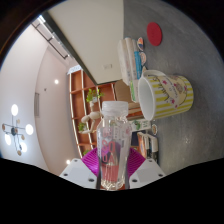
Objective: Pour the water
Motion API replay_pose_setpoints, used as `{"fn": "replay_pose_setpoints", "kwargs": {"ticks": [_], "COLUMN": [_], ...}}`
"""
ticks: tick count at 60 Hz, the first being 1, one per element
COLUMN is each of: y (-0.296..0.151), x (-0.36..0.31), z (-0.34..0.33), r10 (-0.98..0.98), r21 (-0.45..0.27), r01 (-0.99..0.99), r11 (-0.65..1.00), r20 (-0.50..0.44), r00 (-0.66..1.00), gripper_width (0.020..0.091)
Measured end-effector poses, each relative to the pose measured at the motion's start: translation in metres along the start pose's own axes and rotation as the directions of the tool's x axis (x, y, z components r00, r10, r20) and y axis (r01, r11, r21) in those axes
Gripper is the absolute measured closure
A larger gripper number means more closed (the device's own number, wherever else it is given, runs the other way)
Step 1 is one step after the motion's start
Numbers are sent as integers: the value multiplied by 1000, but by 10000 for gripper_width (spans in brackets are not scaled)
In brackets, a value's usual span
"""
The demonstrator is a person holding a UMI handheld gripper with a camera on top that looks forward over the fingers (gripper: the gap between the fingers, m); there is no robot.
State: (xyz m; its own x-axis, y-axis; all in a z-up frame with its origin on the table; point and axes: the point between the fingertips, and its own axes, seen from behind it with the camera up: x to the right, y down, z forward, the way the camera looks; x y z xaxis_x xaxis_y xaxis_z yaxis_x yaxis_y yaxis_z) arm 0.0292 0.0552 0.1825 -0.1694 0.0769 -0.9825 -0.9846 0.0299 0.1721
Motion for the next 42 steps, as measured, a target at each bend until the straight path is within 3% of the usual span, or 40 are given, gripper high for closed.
{"fn": "replay_pose_setpoints", "kwargs": {"ticks": [12, 25, 33, 38, 42], "y": [-30, -26, -31, -42, -61], "x": [-3, 2, -21, -38, -51], "z": [11, 17, 11, 5, 7], "r10": [276, 248, 0, -315, -582], "r21": [54, 32, 46, 48, 41], "r01": [-280, -249, -1, 315, 586], "r11": [958, 968, 999, 948, 810], "r20": [77, 36, 27, -10, -79], "r00": [958, 968, 1000, 949, 810], "gripper_width": [754, 753, 752, 751, 750]}}
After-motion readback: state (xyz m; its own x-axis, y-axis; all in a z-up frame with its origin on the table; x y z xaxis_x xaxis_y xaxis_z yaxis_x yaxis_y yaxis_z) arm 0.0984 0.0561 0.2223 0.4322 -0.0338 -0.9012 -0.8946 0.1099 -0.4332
